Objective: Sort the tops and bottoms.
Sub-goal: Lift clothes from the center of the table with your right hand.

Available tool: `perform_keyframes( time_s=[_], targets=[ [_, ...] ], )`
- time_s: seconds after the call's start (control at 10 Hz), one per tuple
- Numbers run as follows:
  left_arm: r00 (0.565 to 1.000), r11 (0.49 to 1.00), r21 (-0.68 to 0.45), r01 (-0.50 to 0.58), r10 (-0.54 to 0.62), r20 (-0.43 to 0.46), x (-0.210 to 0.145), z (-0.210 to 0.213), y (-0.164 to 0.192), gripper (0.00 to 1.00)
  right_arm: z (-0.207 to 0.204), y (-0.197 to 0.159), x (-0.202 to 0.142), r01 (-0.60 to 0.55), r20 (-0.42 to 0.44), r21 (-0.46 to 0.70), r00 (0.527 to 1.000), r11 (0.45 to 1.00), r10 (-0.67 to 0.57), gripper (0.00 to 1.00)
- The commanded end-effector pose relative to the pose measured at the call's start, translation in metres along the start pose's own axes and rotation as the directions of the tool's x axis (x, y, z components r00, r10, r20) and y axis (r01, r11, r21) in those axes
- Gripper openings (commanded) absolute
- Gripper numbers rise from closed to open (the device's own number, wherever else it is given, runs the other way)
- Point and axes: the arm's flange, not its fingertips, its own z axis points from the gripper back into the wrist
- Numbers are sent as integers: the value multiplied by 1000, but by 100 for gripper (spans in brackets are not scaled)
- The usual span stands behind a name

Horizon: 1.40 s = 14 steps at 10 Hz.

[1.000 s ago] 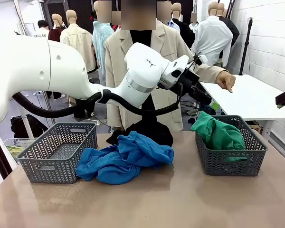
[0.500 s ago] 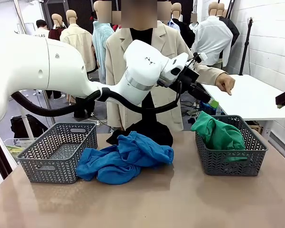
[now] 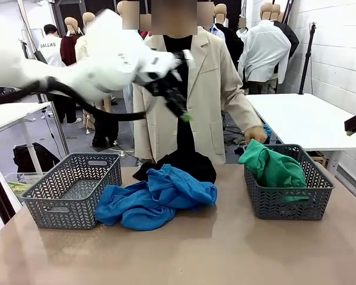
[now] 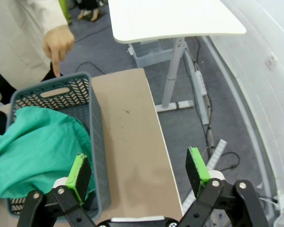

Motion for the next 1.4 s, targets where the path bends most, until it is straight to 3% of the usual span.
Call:
perform_keyframes(
  time_s=[0.0, 0.2, 0.3, 0.4, 0.5, 0.7, 0.8, 0.9, 1.0, 1.3],
  targets=[
    [972, 981, 184, -53, 93, -215, -35, 63, -39, 100, -1, -1, -1, 1, -8, 3, 1000, 1000, -1, 100],
    [939, 929, 347, -125, 224, -261, -82, 144, -56, 100, -1, -1, -1, 1, -8, 3, 1000, 1000, -1, 100],
    [897, 828, 542, -142, 339, -283, -110, 195, -68, 100, -1, -1, -1, 1, -8, 3, 1000, 1000, -1, 100],
    [867, 718, 674, -175, 437, -240, -130, 230, -76, 100, -1, -1, -1, 1, -8, 3, 1000, 1000, -1, 100],
    [855, 586, 782, -210, 499, -144, -148, 273, -91, 100, -1, -1, -1, 1, -8, 3, 1000, 1000, -1, 100],
    [836, 452, 860, -237, 546, -57, -172, 318, -112, 100, -1, -1, -1, 1, -8, 3, 1000, 1000, -1, 100],
    [823, 418, 880, -228, 565, -55, -182, 327, -115, 100, -1, -1, -1, 1, -8, 3, 1000, 1000, -1, 100],
    [825, 418, 878, -234, 563, -49, -181, 321, -115, 100, -1, -1, -1, 1, -8, 3, 1000, 1000, -1, 100],
    [834, 453, 852, -263, 550, -35, -173, 344, -113, 100, -1, -1, -1, 1, -8, 3, 1000, 1000, -1, 100],
    [834, 453, 852, -263, 550, -35, -173, 344, -113, 100, -1, -1, -1, 1, -8, 3, 1000, 1000, -1, 100]
  ],
)
